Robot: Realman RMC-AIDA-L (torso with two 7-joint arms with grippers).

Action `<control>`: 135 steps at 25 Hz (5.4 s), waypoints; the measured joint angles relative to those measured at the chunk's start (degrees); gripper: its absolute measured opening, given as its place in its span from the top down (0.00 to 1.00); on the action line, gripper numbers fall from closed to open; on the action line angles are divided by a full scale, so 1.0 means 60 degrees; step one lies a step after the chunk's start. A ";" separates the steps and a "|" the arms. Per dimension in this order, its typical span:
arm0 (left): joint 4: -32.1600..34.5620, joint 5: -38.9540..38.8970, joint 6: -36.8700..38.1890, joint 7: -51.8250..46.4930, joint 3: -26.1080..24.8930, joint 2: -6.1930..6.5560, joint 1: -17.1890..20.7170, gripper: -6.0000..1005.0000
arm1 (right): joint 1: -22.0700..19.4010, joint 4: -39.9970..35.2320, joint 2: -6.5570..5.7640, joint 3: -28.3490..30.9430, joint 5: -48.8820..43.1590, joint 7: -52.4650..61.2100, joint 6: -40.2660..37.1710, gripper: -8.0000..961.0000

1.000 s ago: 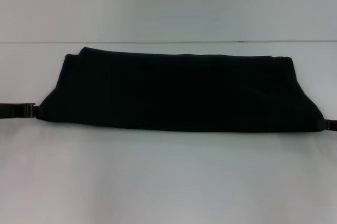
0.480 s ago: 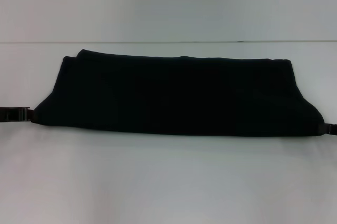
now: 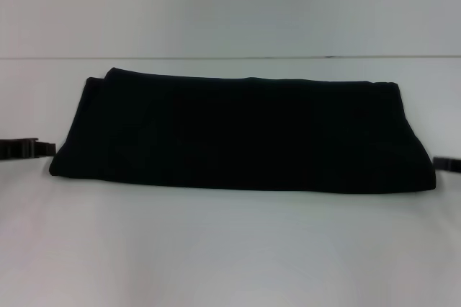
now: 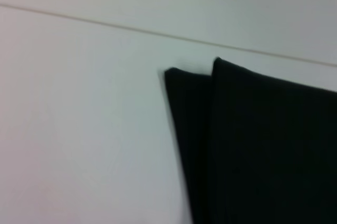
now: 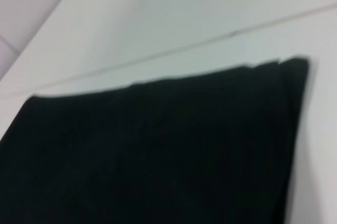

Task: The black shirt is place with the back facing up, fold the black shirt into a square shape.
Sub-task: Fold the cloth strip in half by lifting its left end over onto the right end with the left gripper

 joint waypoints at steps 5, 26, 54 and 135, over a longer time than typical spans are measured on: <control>0.0542 -0.0004 0.0126 -0.0392 -0.0472 0.0020 0.0101 0.79 | -0.0351 -0.0618 -0.0012 0.0523 0.0754 -0.0053 -0.0396 0.79; -0.0705 0.0037 0.3453 -0.3606 -0.0689 0.0393 -0.0421 0.16 | 0.1082 -0.0883 -0.0014 -0.0671 0.1585 -0.0520 -0.0791 0.05; -0.1635 0.0113 0.1830 -0.7200 -0.1927 0.0544 -0.0465 0.17 | 0.2161 -0.1235 0.0323 -0.1659 0.1725 -0.1174 -0.0635 0.05; -0.2510 -0.0505 -0.0564 -0.5257 -0.1890 0.0397 -0.0536 0.18 | 0.2331 -0.1250 0.0418 -0.1663 0.2055 -0.1409 -0.0512 0.06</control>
